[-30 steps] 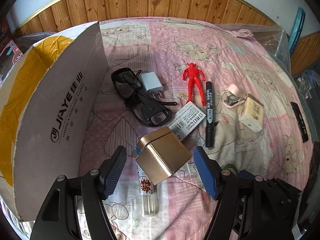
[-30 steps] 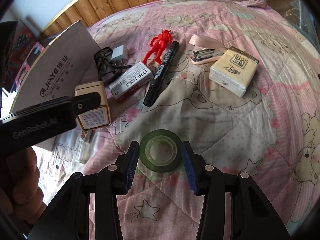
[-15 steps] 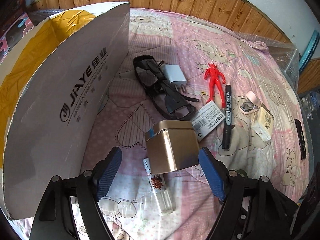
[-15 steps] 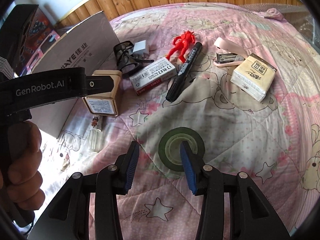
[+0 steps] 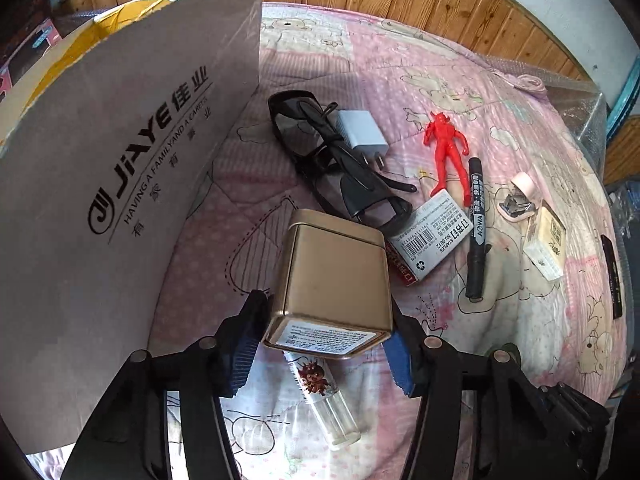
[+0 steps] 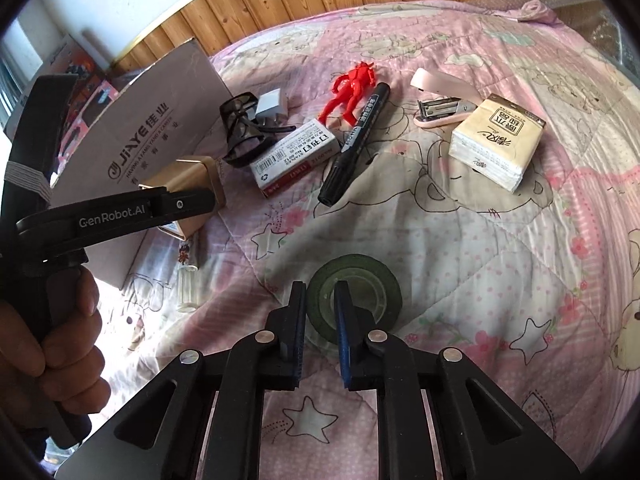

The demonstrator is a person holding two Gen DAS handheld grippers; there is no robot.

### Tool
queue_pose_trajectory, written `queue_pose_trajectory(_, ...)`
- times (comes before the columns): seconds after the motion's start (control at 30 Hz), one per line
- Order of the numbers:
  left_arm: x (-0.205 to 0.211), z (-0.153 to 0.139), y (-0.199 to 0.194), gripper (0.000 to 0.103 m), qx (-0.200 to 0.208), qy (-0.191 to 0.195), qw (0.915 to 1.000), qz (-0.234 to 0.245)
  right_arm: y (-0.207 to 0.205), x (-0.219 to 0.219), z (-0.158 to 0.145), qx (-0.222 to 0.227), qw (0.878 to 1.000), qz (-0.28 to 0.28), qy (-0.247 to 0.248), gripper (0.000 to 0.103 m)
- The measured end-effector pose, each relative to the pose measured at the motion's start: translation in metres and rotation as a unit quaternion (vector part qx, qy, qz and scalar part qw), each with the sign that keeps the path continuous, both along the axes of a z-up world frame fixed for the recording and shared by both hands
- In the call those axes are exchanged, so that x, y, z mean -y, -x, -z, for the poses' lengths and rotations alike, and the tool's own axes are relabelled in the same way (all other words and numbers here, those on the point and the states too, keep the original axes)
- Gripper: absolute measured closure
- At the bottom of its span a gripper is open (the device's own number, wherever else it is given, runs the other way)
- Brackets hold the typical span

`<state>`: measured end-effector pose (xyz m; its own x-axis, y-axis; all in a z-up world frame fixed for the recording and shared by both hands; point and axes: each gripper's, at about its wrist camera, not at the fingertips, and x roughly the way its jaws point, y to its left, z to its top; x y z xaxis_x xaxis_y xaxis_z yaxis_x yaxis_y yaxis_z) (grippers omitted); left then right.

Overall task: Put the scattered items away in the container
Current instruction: 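Close the left gripper on the gold tin while the right gripper closes on the green tape roll, then lift and carry the gold tin with the left tool while the right tool carries the tape over the box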

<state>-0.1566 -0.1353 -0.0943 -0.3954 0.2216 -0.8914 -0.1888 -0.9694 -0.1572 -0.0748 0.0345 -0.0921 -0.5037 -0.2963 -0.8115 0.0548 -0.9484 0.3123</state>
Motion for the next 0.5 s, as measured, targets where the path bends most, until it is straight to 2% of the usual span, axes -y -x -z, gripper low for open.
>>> queue_pose_trajectory(0.3,0.014,-0.016,-0.015,0.047,-0.006,-0.022,0.9997,-0.006,-0.010,0.008,-0.025,-0.019,1.000,0.001,0.005,0.089)
queue_pose_trajectory(0.5,0.015,-0.040,-0.024,0.047,-0.024,-0.046,0.9986,0.005,-0.013,0.018,-0.045,-0.037,0.999,-0.003,0.002,0.089)
